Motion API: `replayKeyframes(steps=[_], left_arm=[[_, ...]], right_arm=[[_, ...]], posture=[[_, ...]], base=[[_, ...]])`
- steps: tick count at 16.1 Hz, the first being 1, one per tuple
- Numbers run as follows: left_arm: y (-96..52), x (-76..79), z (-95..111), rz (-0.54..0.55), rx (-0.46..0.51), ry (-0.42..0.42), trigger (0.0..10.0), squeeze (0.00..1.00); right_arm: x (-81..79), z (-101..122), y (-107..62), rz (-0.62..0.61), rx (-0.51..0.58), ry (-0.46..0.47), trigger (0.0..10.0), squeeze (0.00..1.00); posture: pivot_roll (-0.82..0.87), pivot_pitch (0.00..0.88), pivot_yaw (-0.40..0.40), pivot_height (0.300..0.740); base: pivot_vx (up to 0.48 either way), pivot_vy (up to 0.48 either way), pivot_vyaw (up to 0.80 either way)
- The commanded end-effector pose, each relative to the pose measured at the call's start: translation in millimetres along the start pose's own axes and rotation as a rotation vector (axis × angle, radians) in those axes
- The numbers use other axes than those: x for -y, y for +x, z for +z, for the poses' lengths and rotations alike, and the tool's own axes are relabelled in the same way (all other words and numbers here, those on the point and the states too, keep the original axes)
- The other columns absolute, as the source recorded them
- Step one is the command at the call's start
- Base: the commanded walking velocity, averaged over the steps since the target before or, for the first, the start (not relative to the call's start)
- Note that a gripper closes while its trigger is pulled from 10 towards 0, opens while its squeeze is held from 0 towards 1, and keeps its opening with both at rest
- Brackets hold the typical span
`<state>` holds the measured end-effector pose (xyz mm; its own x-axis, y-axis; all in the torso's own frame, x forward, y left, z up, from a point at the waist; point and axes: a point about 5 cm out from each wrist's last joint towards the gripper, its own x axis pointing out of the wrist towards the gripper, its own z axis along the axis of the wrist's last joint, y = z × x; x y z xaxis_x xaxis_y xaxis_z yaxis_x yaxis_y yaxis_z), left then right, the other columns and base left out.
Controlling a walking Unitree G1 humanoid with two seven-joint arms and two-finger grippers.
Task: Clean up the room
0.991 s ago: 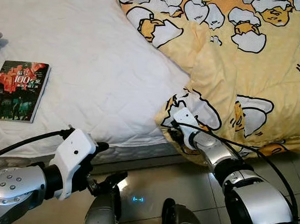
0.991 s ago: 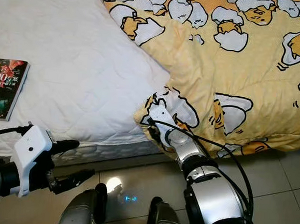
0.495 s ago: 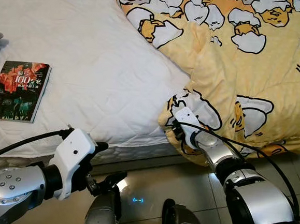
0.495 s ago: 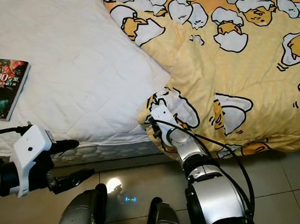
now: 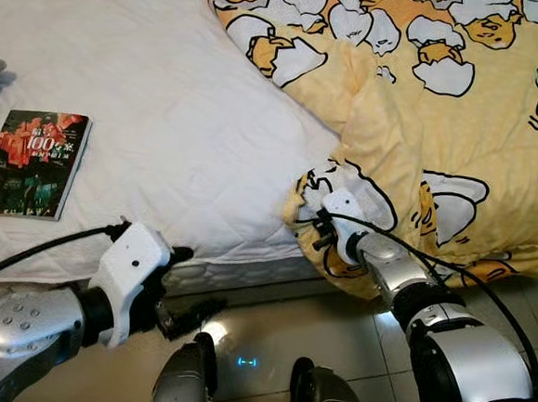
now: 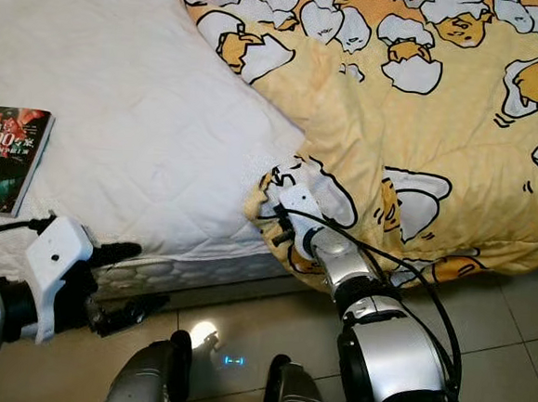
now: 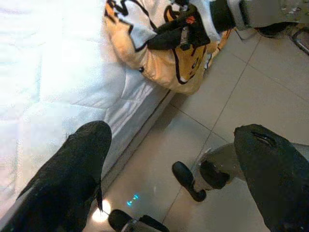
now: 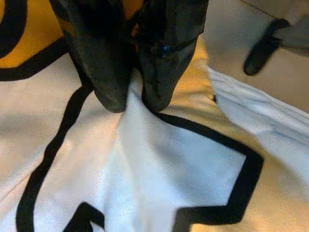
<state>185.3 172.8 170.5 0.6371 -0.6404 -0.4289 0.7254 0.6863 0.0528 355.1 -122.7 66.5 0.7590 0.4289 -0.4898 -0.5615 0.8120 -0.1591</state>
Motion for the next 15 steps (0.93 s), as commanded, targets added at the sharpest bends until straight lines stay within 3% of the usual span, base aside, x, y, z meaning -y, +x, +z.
replayKeyframes(steps=[1,3,4,6,7,9,11,13,14,15], left_arm=[[2.4,0.2,-3,0.006,0.000,-0.005,10.0,0.00],[11.7,-4.6,-1,0.005,0.023,0.002,10.0,0.00],[13.3,-5.2,-1,0.003,0.027,0.004,10.0,0.00],[19.8,-7.2,1,-0.011,0.043,0.011,10.0,0.00],[23.3,-7.9,2,-0.017,0.052,0.015,10.0,0.00],[27.5,-8.7,4,-0.030,0.064,0.022,10.0,0.00],[32.0,-7.7,6,-0.070,0.071,0.033,10.0,0.00],[34.0,-3.7,4,-0.130,0.049,0.039,10.0,0.00],[34.5,-4.0,3,-0.133,0.043,0.047,10.0,0.00],[35.2,-5.2,2,-0.129,0.040,0.054,10.0,0.00]], right_arm=[[-2.0,-3,-1.7,0.045,0.033,0.041,0.0,0.00],[-11.9,-1,-3.8,0.207,0.124,0.119,0.0,0.00],[-17.0,-2,-4.2,0.264,0.140,0.127,0.0,0.00],[-42.0,-10,-7.9,0.510,0.166,0.105,0.0,0.00],[-56.4,-19,-12.4,0.654,0.154,0.079,0.0,0.00],[-69.3,-33,-20.5,0.804,0.114,0.041,0.0,0.00],[-78.0,-52,-33.5,0.948,0.053,-0.012,0.0,0.00],[-78.6,-60,-41.8,1.006,0.023,-0.029,0.0,0.00],[-74.1,-60,-38.5,0.916,0.020,-0.070,7.3,0.00],[-68.9,-59,-34.6,0.821,0.020,-0.102,10.0,0.00]], posture=[[0.22,0.238,-0.015,0.740],[0.19,0.207,-0.010,0.740],[0.18,0.200,-0.006,0.740],[0.16,0.178,0.007,0.740],[0.15,0.171,0.011,0.740],[0.14,0.158,0.017,0.740],[0.13,0.149,0.025,0.740],[0.13,0.145,0.027,0.740],[0.12,0.145,0.029,0.740],[0.12,0.144,0.028,0.740]], base=[[0.000,0.000,0.00],[0.000,0.000,0.00],[0.000,0.000,0.00],[0.000,0.000,0.00],[0.000,0.000,0.00],[0.000,0.000,0.00],[0.000,0.000,0.00],[0.000,0.000,0.00],[0.000,0.000,0.00],[0.000,0.000,0.00]])
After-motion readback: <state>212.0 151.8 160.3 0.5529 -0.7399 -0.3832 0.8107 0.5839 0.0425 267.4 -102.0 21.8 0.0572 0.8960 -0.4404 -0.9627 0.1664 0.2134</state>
